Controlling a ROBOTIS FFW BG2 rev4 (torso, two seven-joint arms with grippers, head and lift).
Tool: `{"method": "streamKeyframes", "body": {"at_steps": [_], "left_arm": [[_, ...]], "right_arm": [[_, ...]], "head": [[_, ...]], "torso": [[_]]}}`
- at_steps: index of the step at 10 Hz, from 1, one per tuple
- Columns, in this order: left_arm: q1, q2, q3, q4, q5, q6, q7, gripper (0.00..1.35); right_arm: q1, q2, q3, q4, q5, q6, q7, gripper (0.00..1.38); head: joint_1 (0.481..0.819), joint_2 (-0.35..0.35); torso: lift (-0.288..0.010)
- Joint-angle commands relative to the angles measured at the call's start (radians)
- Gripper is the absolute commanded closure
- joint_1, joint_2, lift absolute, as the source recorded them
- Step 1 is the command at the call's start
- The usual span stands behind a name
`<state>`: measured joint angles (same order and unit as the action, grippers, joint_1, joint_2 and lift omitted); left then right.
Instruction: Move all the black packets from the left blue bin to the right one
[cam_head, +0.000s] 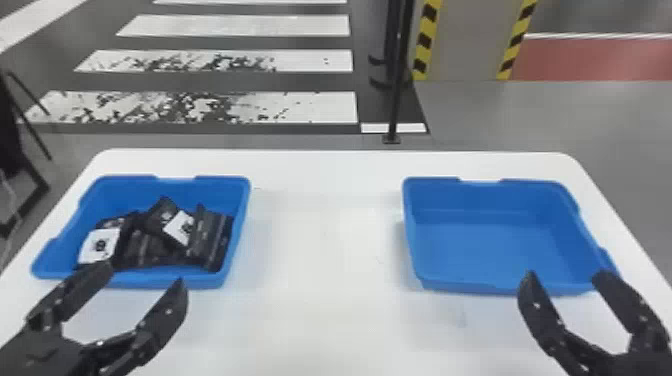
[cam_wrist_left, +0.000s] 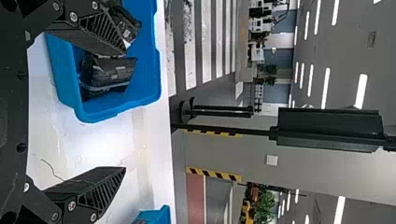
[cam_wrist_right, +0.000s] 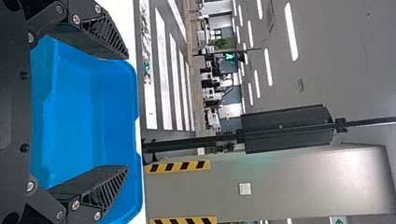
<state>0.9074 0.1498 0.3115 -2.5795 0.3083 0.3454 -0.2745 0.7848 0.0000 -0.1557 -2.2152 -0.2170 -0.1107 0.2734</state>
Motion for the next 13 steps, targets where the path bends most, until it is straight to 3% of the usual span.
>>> {"method": "streamKeyframes", "body": {"at_steps": [1, 5, 9, 13], "left_arm": [[-0.036, 0.001, 0.000, 0.028, 0.003, 0.003, 0.000, 0.19], [-0.183, 0.013, 0.000, 0.139, 0.011, 0.082, 0.000, 0.19], [-0.431, 0.070, -0.056, 0.315, 0.003, 0.136, 0.000, 0.19], [-0.547, 0.068, -0.060, 0.360, -0.083, 0.298, 0.017, 0.19]], "right_arm": [[0.000, 0.001, 0.000, 0.000, -0.004, 0.015, 0.001, 0.20], [0.000, 0.001, 0.014, -0.002, -0.010, 0.042, 0.001, 0.20], [-0.014, 0.001, 0.036, -0.002, -0.018, 0.057, 0.003, 0.20], [-0.019, 0.001, 0.042, 0.000, -0.022, 0.062, 0.004, 0.20]], "head": [[0.695, 0.016], [0.695, 0.040], [0.695, 0.080], [0.695, 0.094]], "torso": [[-0.185], [-0.185], [-0.185], [-0.185]]}}
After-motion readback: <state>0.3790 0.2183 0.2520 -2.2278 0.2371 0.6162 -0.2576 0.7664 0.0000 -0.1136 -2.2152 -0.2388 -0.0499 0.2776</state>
